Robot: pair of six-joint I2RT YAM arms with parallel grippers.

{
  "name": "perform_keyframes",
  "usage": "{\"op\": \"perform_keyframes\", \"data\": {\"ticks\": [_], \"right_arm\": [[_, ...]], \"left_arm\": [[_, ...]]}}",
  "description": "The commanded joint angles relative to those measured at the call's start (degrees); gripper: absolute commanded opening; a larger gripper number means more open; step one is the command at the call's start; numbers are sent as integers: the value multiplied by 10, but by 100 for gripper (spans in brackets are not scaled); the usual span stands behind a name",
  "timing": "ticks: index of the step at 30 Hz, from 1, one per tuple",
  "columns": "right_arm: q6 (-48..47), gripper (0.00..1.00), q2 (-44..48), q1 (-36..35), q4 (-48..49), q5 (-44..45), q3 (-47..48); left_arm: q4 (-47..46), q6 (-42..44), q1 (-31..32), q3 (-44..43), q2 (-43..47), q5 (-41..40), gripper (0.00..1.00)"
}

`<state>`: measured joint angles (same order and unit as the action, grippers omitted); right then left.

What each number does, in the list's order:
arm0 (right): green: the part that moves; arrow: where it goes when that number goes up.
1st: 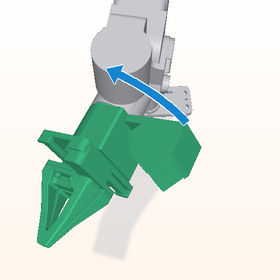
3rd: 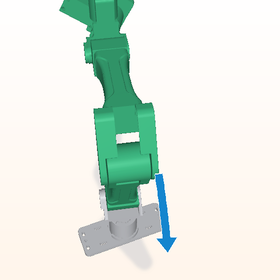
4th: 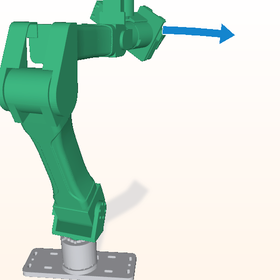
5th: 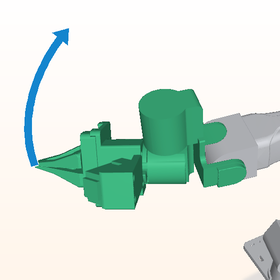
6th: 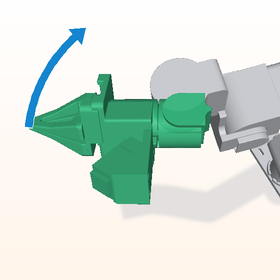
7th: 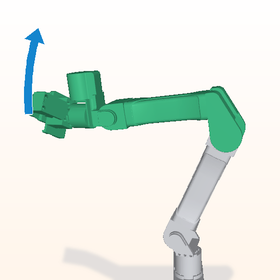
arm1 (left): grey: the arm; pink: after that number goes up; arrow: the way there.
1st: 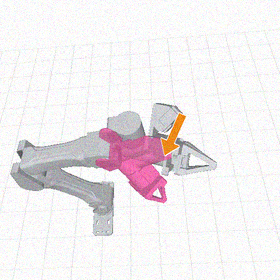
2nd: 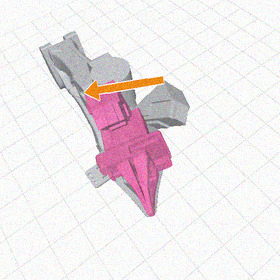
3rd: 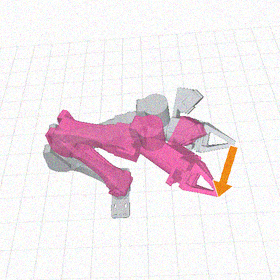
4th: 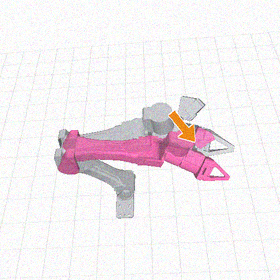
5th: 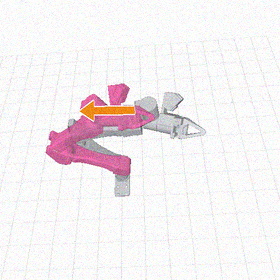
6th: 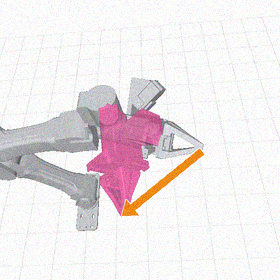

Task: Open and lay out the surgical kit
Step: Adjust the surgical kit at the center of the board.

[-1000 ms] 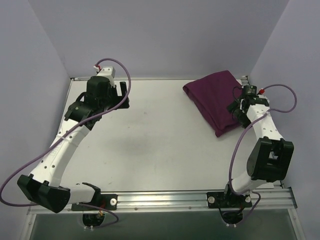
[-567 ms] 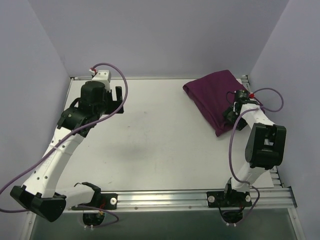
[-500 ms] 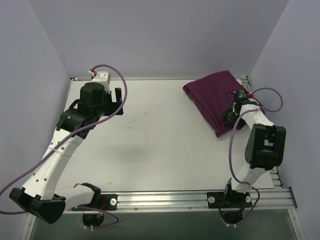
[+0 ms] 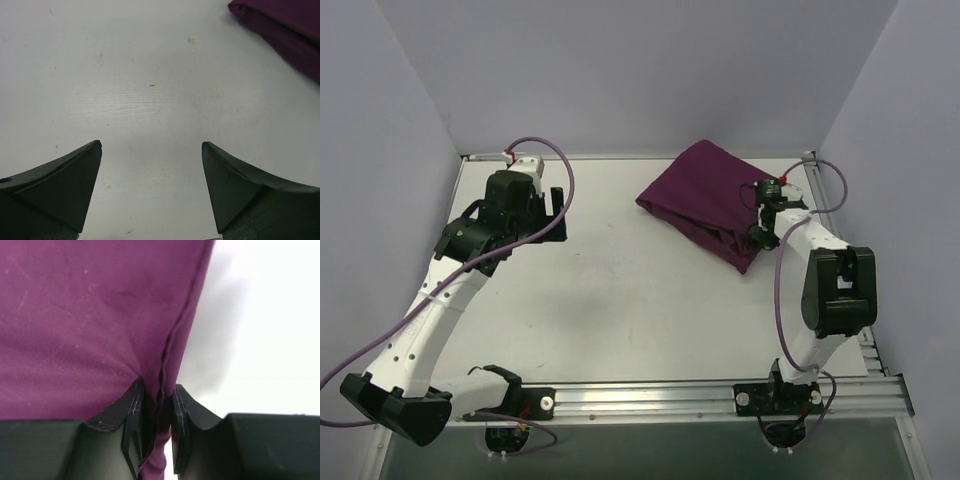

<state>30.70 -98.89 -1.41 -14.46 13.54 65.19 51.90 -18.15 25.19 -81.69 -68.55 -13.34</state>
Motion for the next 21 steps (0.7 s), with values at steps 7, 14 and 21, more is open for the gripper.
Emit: {"op": "perform_keyframes", "data": {"ticks": [7, 14, 21], "right_arm": [[-283, 0, 75, -104, 14, -10, -59], [-389, 0, 90, -98, 50, -29, -93], [-321, 0, 27, -110, 34, -64, -53]], "left_arm": [[-3, -50, -1, 33, 36, 43, 87], [-13, -73, -1, 55, 42, 73, 86], [-15, -66, -1, 53, 9, 89, 85]]}}
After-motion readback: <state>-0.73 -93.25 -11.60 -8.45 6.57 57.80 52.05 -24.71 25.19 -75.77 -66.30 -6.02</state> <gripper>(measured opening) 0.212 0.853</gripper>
